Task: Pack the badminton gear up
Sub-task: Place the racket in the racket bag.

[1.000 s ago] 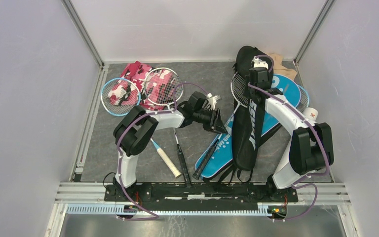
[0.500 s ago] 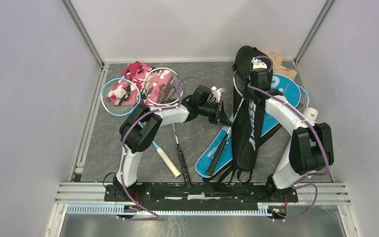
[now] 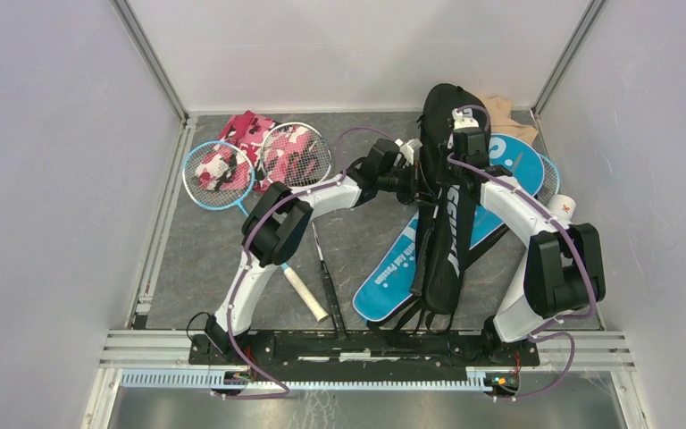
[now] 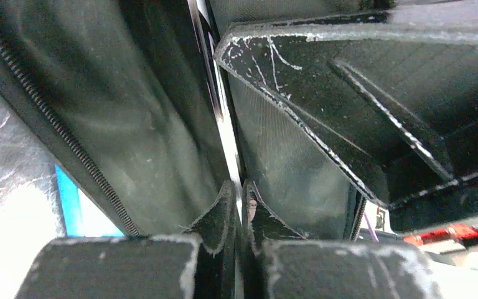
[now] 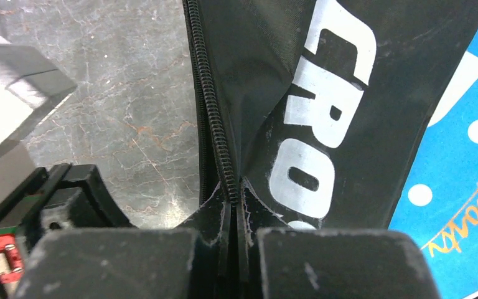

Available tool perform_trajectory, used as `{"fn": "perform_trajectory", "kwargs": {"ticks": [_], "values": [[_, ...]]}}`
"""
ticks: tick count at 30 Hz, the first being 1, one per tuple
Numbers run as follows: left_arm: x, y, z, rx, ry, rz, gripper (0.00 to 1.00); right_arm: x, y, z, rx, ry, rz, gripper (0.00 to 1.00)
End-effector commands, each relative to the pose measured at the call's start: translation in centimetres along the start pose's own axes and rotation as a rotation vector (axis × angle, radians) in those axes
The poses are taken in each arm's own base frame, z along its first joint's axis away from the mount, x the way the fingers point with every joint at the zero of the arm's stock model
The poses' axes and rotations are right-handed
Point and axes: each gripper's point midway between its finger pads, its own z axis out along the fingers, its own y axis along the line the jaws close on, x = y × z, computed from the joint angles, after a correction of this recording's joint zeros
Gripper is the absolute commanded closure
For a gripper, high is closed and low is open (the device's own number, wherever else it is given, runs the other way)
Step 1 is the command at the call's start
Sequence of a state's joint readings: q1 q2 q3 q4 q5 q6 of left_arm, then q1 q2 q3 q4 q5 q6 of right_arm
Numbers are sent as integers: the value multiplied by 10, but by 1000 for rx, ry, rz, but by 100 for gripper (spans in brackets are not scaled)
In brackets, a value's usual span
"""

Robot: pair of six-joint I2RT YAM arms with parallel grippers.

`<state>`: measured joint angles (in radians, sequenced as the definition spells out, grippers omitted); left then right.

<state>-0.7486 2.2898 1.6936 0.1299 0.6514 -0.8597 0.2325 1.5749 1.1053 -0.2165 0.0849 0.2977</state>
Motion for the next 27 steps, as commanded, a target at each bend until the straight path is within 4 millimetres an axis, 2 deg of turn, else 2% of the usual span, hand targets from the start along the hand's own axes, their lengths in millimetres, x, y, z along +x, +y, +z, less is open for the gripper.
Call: {"fn": "perform_trajectory", "kwargs": {"ticks": [1,7,20,27], "values": [[-38,-33,10,58,-106,44,98,-20,18,-11,-97,-64,12,100],[-39,-37,20,58,-116,82,98,-21,26,-13,-138,-62,20,100],[-37,-9,17,-62,-123,133,98,-26,26,-22,-163,-76,22,100],[-26,-20,12,-12,-78,116,96,-29,20,-23,-134,-89,32,100]]}}
